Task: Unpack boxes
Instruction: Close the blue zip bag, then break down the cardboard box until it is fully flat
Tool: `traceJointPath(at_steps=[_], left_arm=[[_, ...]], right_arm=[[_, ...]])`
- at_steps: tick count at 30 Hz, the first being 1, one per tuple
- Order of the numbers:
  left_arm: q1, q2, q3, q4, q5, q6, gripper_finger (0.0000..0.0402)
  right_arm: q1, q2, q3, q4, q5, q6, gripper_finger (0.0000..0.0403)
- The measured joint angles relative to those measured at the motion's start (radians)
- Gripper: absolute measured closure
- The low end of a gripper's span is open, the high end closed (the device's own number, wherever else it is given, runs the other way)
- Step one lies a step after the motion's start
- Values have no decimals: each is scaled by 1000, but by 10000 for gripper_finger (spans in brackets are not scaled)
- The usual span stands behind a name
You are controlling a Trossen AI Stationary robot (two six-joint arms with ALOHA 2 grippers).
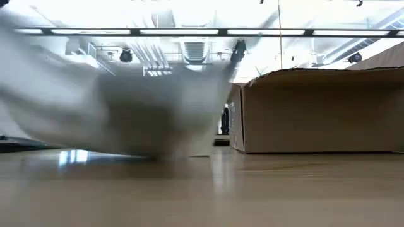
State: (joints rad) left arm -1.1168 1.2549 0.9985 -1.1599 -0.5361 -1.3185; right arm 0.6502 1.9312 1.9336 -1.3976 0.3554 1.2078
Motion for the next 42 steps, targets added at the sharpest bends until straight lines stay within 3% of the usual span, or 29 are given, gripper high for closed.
traceJointPath(at_steps=[4,7,16,19,26,30,33,38,42], left_arm=[[0,12,-70,9,11,-84,402],[1,12,-117,13,35,-136,402],[1,-5,-147,12,337,-221,375],[-2,-14,-136,16,351,-300,362],[-2,-20,-132,20,374,-448,314],[-2,-23,-138,19,397,-528,280],[1,-27,-137,35,366,-613,255],[28,-27,-115,139,119,-651,222],[89,-27,-43,98,-43,-558,215]], right_arm=[[-39,-49,6,-74,3,-102,218],[-90,-116,-22,-129,-2,-181,193],[-334,-359,-264,-40,-83,-579,206],[-427,-420,-379,45,-105,-685,207],[-630,-484,-626,226,-398,-910,167],[-682,-473,-697,234,-445,-1050,139],[-703,-458,-733,251,-436,-1119,123],[-706,-457,-793,329,-491,-1164,117],[-702,-457,-847,436,-545,-1120,146]])
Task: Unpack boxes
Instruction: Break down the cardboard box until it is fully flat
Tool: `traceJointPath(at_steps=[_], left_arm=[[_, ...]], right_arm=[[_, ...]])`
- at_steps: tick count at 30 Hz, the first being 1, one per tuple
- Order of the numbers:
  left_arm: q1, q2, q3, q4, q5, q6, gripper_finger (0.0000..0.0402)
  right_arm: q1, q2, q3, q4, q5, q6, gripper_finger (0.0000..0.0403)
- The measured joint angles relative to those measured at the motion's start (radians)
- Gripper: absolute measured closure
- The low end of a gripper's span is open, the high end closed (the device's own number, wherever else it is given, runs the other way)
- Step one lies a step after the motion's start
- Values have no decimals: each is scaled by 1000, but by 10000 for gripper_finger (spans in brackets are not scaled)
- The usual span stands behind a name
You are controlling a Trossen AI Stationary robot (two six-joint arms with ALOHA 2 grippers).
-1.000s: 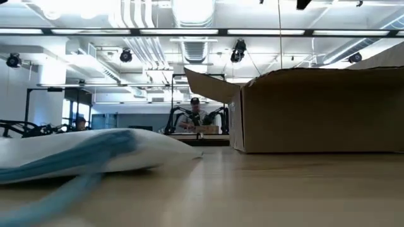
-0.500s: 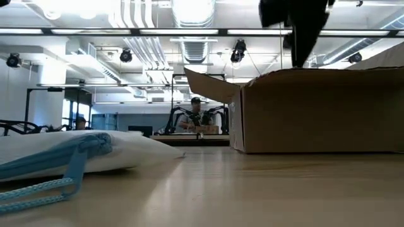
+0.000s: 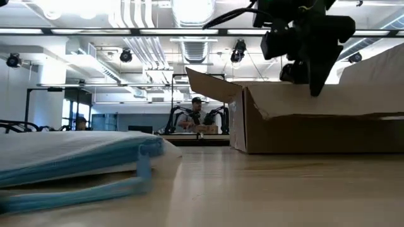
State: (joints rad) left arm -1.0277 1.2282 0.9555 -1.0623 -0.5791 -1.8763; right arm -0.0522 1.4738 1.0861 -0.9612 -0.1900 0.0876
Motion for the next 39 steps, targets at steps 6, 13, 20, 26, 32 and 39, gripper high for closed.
traceJointPath(at_steps=[6,13,20,26,32,39], left_arm=[[147,0,137,-184,-86,264,218],[372,-14,175,-128,-181,681,212],[677,-32,284,273,-141,1452,203],[937,10,329,584,279,1875,209],[1049,121,328,698,492,2060,218],[1074,232,340,688,520,2147,209]], right_arm=[[2,1,-32,91,-27,16,246],[2,2,25,86,-23,-7,391],[11,2,141,77,-30,19,400],[-3,2,191,78,-22,26,401],[-26,2,198,76,-17,99,402],[6,-1,210,55,-53,119,403]])
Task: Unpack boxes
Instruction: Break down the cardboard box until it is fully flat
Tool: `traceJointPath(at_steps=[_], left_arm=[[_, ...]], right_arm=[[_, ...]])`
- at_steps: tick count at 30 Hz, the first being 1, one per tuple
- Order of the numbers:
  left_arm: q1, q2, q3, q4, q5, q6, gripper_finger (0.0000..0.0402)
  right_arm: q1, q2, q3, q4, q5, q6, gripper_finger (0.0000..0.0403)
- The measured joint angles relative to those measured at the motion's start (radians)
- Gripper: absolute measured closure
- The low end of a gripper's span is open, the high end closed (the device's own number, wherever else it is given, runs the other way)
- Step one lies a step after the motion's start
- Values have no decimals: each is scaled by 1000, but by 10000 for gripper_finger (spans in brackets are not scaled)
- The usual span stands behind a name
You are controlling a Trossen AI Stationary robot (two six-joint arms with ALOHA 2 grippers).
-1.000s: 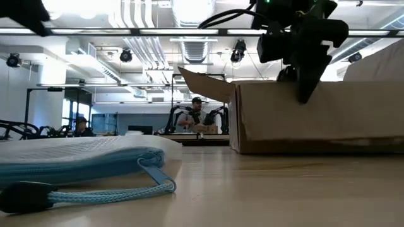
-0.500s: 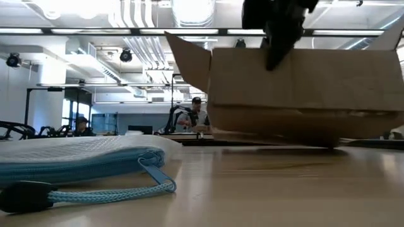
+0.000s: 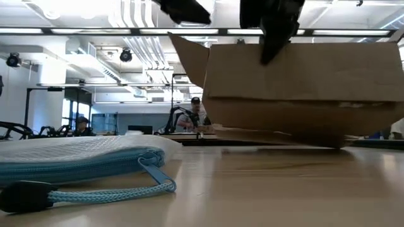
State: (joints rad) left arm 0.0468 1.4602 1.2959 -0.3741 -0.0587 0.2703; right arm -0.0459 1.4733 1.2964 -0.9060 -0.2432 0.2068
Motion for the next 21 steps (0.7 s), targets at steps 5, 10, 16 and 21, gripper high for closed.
traceJointPath(at_steps=[5,10,16,21], left_arm=[[1,25,35,20,60,-44,201],[-12,89,39,170,158,-148,203],[-22,197,94,142,166,-182,215],[-22,247,152,84,152,-182,224]], right_arm=[[35,-18,50,-61,-6,-40,403],[25,-25,75,-67,8,-72,403],[14,-24,75,-103,9,-77,403],[29,-26,80,-97,30,-78,403]])
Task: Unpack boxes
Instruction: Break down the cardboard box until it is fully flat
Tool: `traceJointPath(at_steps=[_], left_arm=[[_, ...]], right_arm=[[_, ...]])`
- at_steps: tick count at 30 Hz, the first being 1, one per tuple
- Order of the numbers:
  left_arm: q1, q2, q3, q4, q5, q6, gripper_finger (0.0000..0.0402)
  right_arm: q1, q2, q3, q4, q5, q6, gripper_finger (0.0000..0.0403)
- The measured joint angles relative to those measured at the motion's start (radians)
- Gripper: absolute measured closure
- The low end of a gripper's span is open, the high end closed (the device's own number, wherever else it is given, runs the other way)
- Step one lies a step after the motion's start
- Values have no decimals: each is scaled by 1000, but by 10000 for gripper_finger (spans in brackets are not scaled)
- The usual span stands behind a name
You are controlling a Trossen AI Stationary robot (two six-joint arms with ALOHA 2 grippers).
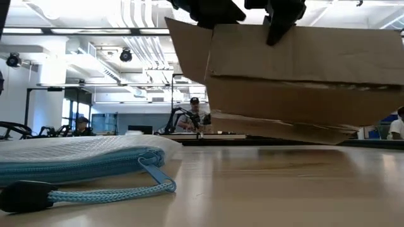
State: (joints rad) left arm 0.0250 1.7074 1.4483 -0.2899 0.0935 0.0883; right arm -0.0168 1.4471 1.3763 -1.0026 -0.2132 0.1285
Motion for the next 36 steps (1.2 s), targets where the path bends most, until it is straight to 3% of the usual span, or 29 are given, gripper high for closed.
traceJointPath(at_steps=[6,12,19,27,31,36], left_arm=[[0,40,34,-34,0,-23,254],[0,53,37,-107,2,-81,385],[0,42,31,-229,-65,-90,399],[4,36,8,-484,-232,-71,401],[3,25,-8,-638,-271,-69,401],[-15,-4,-33,-721,-271,-81,401]], right_arm=[[17,1,5,6,1,11,403],[21,3,5,8,47,9,395],[21,0,18,7,128,22,366],[34,-1,176,-55,109,0,280],[105,-37,206,-183,129,-46,245],[267,-84,124,-368,291,-32,237]])
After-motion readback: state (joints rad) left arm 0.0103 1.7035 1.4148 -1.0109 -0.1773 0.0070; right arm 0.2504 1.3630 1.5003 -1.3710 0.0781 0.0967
